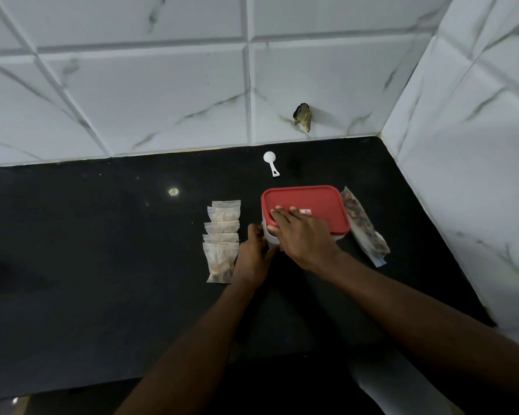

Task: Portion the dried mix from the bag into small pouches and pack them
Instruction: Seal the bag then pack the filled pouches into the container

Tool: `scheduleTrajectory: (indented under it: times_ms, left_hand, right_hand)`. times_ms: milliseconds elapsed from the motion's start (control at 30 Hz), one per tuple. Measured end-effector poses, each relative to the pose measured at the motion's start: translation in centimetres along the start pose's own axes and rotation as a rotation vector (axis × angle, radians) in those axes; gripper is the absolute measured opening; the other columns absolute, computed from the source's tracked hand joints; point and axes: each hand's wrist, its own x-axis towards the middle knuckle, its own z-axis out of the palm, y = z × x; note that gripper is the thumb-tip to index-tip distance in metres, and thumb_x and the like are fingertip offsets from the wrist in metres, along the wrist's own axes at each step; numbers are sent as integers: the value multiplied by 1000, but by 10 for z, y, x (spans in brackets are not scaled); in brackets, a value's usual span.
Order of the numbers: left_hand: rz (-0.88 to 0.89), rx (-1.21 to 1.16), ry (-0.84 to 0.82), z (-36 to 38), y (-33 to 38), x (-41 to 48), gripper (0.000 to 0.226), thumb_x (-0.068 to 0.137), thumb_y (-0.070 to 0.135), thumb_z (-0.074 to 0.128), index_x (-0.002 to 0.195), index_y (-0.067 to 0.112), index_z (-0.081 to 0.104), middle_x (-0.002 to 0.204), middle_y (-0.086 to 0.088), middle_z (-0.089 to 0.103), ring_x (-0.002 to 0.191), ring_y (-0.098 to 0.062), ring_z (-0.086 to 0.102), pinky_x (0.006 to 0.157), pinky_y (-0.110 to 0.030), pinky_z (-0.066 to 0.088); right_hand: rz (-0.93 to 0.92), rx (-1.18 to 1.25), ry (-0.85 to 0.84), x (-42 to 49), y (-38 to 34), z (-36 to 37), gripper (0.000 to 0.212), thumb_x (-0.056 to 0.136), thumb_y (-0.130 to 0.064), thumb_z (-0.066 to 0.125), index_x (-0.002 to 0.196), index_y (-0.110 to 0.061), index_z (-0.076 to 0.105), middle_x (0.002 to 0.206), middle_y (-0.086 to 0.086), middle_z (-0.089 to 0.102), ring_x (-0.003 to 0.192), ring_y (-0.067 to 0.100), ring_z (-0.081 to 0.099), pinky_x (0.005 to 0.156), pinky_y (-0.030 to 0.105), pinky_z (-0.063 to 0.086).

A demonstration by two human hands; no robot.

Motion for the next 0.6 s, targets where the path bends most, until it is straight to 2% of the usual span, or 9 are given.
scheduleTrajectory:
  times_ms: [33,100,167,233,367,467,533,600]
  left_hand:
    - [-2,-4,2,0,1,0,43,96,23,70,129,16,44,124,-2,70,110,-11,69,96,-42,59]
    - [-6,-17,-10,-1,0,1,44,95,23,71,130,17,45,129,-2,68,113,-9,67,98,-38,58]
    - [-21,-22,-37,-4,2,3,46,95,26,71,132,18,44,132,-1,67,116,-8,65,99,-36,58]
    - [-27,-21,-47,-4,1,4,48,94,31,73,132,21,44,132,1,67,117,-8,65,100,-38,58]
    - [-32,5,-36,-3,1,5,49,94,31,74,132,23,44,132,2,67,117,-7,65,100,-40,58]
    - [-54,38,-66,-6,4,5,51,93,18,74,134,23,44,136,2,63,120,-7,62,100,-31,57]
    - [-77,60,-28,-8,8,6,52,88,7,76,127,24,45,129,3,64,110,-6,64,88,-22,57]
    - [-107,21,61,-14,23,10,50,83,0,77,120,18,49,115,3,66,98,-7,66,78,-20,57]
  right_hand:
    - [12,16,25,1,2,-2,48,102,-33,52,144,-9,51,138,14,62,120,35,64,81,46,57]
    - [64,96,106,7,9,-7,40,103,-37,50,136,-14,55,110,9,73,88,24,72,66,39,58]
    - [113,207,214,14,16,-19,40,106,-43,35,122,-18,62,82,-1,68,62,12,62,57,34,55]
    - [131,221,321,19,23,-33,42,107,-44,31,115,-19,64,71,-9,59,55,8,54,52,31,51]
    - [125,175,434,24,38,-50,39,108,-43,37,125,-18,61,82,-4,69,65,12,63,57,34,55]
    - [133,169,545,26,50,-61,37,107,-38,45,131,-18,62,94,0,74,77,14,68,62,29,55]
    - [98,179,605,23,58,-67,35,106,-35,50,133,-17,63,105,4,74,90,17,69,69,27,55]
    - [99,205,658,20,65,-73,32,106,-30,52,131,-16,65,111,5,73,98,18,67,74,29,55]
